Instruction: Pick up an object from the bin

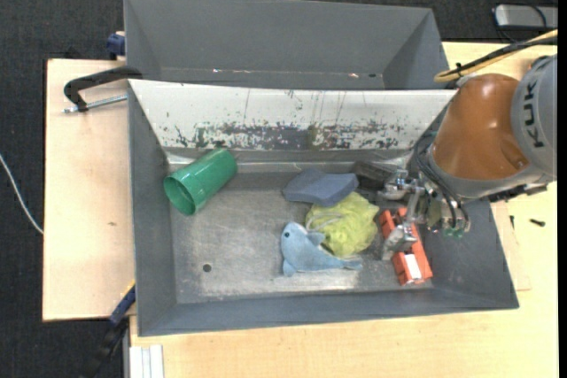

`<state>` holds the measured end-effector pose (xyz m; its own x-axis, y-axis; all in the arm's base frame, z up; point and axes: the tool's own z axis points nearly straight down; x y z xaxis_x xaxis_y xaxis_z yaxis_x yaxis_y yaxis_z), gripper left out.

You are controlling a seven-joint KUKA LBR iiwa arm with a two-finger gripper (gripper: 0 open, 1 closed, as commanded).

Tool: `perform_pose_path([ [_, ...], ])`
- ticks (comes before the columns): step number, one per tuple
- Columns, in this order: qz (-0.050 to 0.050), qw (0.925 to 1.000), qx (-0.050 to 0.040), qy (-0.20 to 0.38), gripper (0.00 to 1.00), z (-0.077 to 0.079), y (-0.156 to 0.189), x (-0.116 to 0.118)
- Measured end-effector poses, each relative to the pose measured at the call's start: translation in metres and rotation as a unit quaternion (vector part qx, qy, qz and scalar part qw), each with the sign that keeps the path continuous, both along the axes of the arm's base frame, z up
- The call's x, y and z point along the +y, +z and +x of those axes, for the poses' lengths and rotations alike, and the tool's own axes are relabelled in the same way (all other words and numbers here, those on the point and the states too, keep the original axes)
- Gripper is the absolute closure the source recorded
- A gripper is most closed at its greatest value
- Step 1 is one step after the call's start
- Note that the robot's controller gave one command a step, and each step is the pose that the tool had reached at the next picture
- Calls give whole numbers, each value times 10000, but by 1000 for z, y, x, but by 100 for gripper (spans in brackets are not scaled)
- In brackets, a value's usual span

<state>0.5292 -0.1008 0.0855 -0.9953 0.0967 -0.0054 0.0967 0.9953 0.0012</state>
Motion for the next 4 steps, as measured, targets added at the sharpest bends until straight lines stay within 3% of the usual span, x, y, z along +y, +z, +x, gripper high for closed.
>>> perform_pose_path([
  [1,-1,9999,-24,-114,0,10,-26,-2],
  [2,-25,9983,-20,-583,0,14,-16,23],
  [3,0,9999,3,-111,100,-9,-12,61],
  [4,-1,9999,3,-110,100,-9,-12,61],
])
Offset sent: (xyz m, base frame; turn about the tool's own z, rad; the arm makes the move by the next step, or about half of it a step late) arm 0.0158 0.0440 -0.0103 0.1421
